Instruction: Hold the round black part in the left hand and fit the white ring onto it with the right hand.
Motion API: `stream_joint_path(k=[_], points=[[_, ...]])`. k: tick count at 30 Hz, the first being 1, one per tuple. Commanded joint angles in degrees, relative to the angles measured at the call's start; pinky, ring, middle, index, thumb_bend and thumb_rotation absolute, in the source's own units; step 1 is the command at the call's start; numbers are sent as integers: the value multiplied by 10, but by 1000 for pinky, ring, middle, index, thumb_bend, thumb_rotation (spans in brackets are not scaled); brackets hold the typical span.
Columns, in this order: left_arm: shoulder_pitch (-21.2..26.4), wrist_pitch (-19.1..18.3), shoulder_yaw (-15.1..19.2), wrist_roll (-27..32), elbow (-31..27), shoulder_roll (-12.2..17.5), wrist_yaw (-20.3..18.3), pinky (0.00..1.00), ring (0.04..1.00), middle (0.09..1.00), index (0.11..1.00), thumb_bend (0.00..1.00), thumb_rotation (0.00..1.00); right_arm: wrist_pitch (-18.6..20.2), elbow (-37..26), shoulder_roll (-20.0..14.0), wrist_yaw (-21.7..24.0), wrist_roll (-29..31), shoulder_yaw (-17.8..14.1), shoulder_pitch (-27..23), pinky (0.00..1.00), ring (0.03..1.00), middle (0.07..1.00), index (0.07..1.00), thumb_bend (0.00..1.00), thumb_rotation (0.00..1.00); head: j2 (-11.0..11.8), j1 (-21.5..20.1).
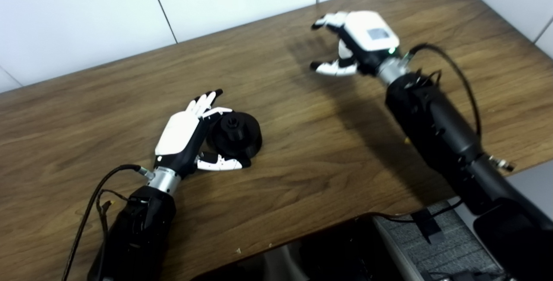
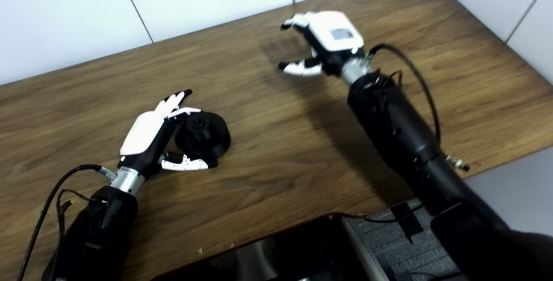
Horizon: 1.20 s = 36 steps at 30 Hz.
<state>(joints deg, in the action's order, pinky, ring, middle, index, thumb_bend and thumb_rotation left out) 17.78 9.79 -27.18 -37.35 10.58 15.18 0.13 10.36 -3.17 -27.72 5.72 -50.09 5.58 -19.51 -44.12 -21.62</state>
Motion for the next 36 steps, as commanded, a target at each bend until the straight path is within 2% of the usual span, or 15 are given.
stream_joint_path(k=[1, 9, 19, 24, 29, 36], points=[[-7, 3, -3, -15, 12, 17, -19, 1000, 1000, 1000, 696, 1000, 426, 5, -11, -18, 2, 1, -10, -26, 919, 919, 873, 807, 635, 480, 0, 0], [-8, 7, 1, -18, 13, 17, -18, 1000, 1000, 1000, 695, 1000, 446, -1, 18, -39, -16, 0, -20, -33, 912, 911, 857, 790, 650, 474, 1, 5], [-8, 6, 2, -18, 12, 14, -21, 1000, 1000, 1000, 695, 1000, 430, 23, 23, -64, 25, 1, -20, -36, 938, 924, 869, 815, 686, 487, 2, 5], [-6, 6, 1, -20, 14, 14, -21, 1000, 1000, 1000, 695, 1000, 433, 39, 25, -76, 62, 7, -17, -38, 892, 912, 883, 847, 727, 507, 1, 9], [-8, 7, 3, -20, 13, 15, -19, 1000, 1000, 1000, 691, 1000, 434, 42, 39, -78, 64, 8, -11, -36, 845, 898, 887, 849, 743, 464, 2, 11], [-9, 6, 3, -20, 9, 15, -21, 1000, 1000, 1000, 693, 1000, 430, 44, 52, -78, 72, 13, 1, -36, 884, 910, 900, 861, 765, 475, 1, 20]])
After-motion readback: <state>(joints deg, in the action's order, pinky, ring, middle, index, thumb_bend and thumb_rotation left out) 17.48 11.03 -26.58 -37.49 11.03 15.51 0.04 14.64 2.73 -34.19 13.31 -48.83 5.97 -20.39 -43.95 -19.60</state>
